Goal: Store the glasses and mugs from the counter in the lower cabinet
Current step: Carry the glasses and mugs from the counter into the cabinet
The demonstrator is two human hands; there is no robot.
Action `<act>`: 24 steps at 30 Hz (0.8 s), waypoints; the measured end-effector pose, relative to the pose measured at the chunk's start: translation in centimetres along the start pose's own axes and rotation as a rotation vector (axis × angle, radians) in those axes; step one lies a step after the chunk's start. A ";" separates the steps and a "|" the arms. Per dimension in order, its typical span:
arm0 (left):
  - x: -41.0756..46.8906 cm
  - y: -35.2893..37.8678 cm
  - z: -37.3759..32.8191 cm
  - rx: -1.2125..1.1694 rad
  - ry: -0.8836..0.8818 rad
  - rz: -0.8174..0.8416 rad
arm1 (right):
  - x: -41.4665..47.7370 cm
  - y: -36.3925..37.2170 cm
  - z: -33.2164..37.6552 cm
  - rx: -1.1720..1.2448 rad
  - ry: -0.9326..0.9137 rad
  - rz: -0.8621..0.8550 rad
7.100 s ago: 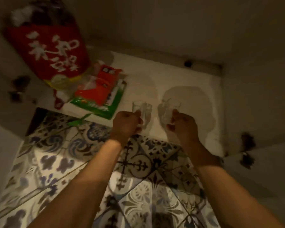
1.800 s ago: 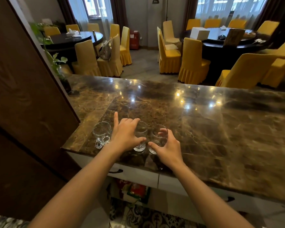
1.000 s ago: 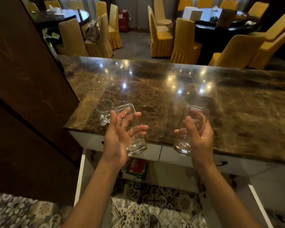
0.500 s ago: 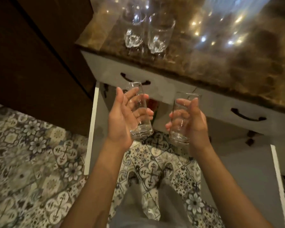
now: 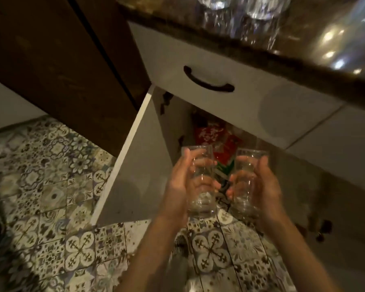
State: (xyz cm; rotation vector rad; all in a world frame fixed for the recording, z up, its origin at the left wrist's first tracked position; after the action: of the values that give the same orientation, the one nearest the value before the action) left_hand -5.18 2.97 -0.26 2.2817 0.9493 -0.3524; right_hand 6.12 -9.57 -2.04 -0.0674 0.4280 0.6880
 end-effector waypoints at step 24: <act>26.5 -6.7 34.3 -0.089 0.220 0.189 | 21.6 -15.1 -33.9 0.000 -0.235 0.014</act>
State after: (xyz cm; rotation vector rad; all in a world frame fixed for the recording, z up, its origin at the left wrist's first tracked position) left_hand 8.58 -1.23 -41.70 2.3378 0.8275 0.0218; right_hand 18.26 -15.06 -42.81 0.0170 0.2033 0.7009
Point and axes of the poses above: each hand's wrist, its own x-axis towards the middle knuckle, its own y-axis out of the palm, z = x × y, the point moved 3 cm from there along x, towards the middle knuckle, and after that the axes turned 7 degrees about -x, right-handed, at the moved point
